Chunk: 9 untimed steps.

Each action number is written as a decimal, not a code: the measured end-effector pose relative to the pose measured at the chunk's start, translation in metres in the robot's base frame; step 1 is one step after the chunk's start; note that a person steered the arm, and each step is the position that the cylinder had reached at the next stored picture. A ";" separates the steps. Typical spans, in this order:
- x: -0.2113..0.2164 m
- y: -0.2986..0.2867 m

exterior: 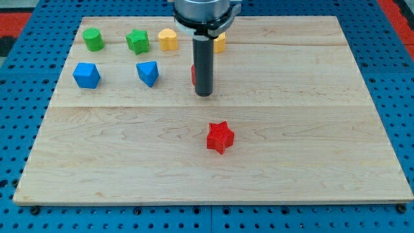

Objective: Slide the red star parallel to the red circle

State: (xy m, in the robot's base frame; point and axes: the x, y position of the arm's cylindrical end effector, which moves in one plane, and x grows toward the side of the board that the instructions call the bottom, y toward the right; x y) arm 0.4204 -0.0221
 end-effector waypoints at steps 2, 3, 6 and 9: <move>0.124 -0.024; 0.123 0.021; 0.058 0.089; 0.044 0.047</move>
State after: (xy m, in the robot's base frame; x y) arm 0.4643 0.0253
